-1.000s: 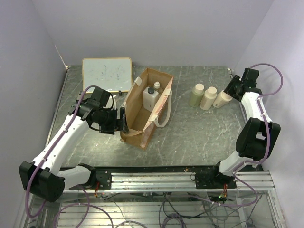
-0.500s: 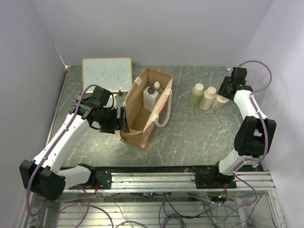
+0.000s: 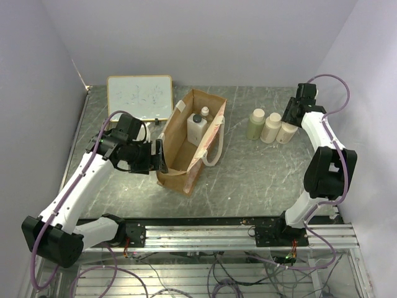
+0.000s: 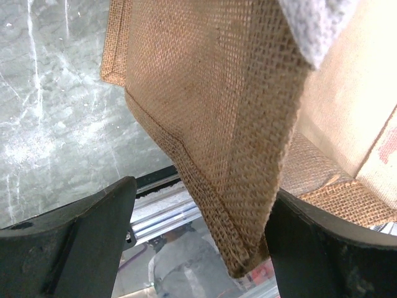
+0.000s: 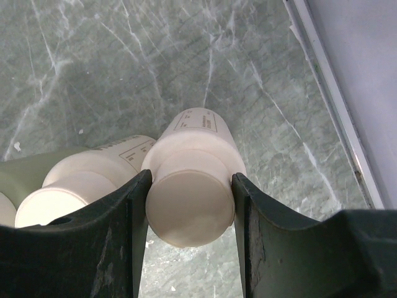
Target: Take the personal care products out of the canvas bag
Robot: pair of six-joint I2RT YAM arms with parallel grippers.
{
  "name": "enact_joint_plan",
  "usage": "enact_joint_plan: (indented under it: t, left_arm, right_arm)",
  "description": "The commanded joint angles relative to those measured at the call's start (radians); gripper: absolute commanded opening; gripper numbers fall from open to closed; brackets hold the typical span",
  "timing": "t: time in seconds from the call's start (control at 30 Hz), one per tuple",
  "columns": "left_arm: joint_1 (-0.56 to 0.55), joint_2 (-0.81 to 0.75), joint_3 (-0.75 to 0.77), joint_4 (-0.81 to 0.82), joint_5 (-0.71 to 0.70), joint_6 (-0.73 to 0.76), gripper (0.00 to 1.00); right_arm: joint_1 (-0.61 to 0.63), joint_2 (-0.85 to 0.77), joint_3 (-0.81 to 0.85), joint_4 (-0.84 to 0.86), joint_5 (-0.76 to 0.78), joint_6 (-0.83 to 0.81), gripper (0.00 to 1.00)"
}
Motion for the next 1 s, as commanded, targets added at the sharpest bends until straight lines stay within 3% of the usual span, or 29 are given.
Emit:
enact_joint_plan:
  t: [0.0,0.27,0.5,0.63,0.77,0.97]
  left_arm:
    - [-0.005,-0.034,0.003,-0.042,-0.010,-0.003,0.90]
    - [-0.005,-0.048,0.003,-0.043,-0.008,-0.013,0.90]
    - [-0.005,-0.050,0.002,-0.040,-0.001,-0.011,0.90]
    - [-0.005,-0.050,-0.006,-0.027,0.007,-0.011,0.90]
    - [-0.005,-0.046,-0.013,-0.014,0.018,-0.012,0.90]
    - [-0.005,-0.028,-0.019,0.005,0.038,-0.009,0.90]
  right_arm:
    - [-0.015,0.020,0.031,-0.017,-0.059,0.018,0.13]
    - [-0.021,0.025,0.051,-0.050,-0.088,0.001,0.50]
    - [-0.020,-0.048,0.050,-0.098,-0.066,0.006,0.70]
    - [-0.020,-0.141,-0.039,-0.094,-0.076,0.018,0.76]
    - [-0.013,-0.241,-0.158,-0.098,-0.200,0.051,0.76]
    - [0.146,-0.380,-0.254,-0.090,-0.274,0.100,0.77]
